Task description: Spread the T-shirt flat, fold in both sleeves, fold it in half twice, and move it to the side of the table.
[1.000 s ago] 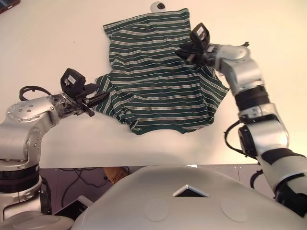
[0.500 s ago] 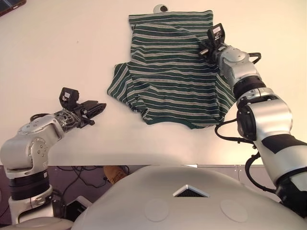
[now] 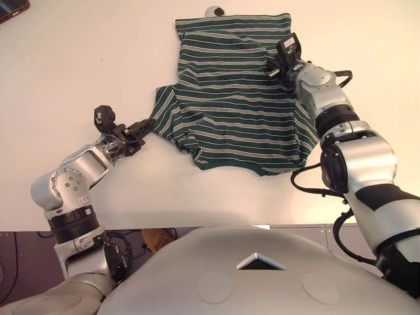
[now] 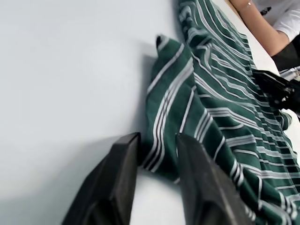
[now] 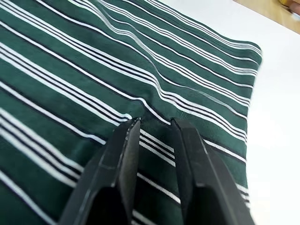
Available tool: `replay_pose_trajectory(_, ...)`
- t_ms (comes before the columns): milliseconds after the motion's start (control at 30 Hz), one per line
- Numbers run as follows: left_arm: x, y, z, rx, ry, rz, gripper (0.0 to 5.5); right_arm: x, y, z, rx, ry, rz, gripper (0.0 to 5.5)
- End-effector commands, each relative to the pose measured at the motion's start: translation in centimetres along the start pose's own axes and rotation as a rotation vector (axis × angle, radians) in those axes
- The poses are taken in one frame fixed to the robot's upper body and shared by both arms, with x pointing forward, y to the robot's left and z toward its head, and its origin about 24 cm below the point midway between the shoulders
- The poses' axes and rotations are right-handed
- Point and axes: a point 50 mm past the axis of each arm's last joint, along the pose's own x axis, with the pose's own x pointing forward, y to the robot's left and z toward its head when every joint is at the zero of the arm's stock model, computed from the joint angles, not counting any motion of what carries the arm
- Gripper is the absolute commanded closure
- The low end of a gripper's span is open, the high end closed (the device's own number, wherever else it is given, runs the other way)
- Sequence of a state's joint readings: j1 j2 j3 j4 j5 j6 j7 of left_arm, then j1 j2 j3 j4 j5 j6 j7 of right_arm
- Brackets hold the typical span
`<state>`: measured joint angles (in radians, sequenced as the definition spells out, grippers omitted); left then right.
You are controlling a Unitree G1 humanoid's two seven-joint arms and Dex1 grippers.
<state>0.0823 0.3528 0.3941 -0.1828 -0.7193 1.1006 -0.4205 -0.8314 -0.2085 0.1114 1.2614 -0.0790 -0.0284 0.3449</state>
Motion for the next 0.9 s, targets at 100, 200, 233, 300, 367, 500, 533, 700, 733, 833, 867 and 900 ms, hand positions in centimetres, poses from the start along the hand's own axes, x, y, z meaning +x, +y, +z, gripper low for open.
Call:
replay_pose_trajectory(100,0.2,-0.3,-0.2,0.048,0.018,0.017,5.06,0.0,0.5,-1.1,0.006,0.054,0.009,4.3)
replay_pose_trajectory(200,0.2,-1.2,1.2,0.098,-0.056,-0.02,5.47,0.2,0.6,-0.4,-0.002,0.025,0.018,4.3)
replay_pose_trajectory(233,0.1,-1.5,1.9,0.123,-0.082,-0.031,5.47,0.2,0.6,-0.1,-0.011,0.014,0.02,4.3)
replay_pose_trajectory(300,0.0,-2.8,3.4,0.182,-0.131,-0.077,5.47,0.2,0.5,0.4,-0.032,-0.011,0.021,4.3)
replay_pose_trajectory(367,0.2,-4.1,4.2,0.227,-0.14,-0.126,5.47,0.2,0.4,0.8,-0.042,-0.027,0.025,4.3)
replay_pose_trajectory(500,1.8,-7.5,3.3,0.359,-0.015,-0.26,5.47,0.0,-0.2,1.6,-0.04,-0.068,-0.005,4.3)
replay_pose_trajectory(533,2.4,-8.1,2.8,0.402,0.026,-0.281,5.47,-0.1,-0.7,2.1,0.004,-0.089,-0.028,4.3)
replay_pose_trajectory(700,4.7,-8.5,-0.5,0.577,0.205,-0.244,5.23,-1.7,-4.8,3.6,0.366,-0.185,-0.12,4.17)
replay_pose_trajectory(733,4.8,-8.1,-1.0,0.602,0.23,-0.219,4.98,-2.3,-5.6,3.3,0.441,-0.19,-0.118,3.99)
replay_pose_trajectory(833,4.7,-7.3,-2.2,0.634,0.251,-0.168,4.55,-5.5,-7.5,1.1,0.537,-0.158,-0.064,3.5)
replay_pose_trajectory(867,4.5,-7.4,-2.4,0.633,0.239,-0.166,4.34,-6.9,-7.6,-0.3,0.533,-0.112,-0.027,3.28)
replay_pose_trajectory(900,4.2,-7.5,-2.4,0.627,0.218,-0.174,4.25,-8.5,-7.7,-2.0,0.522,-0.055,-0.01,3.17)
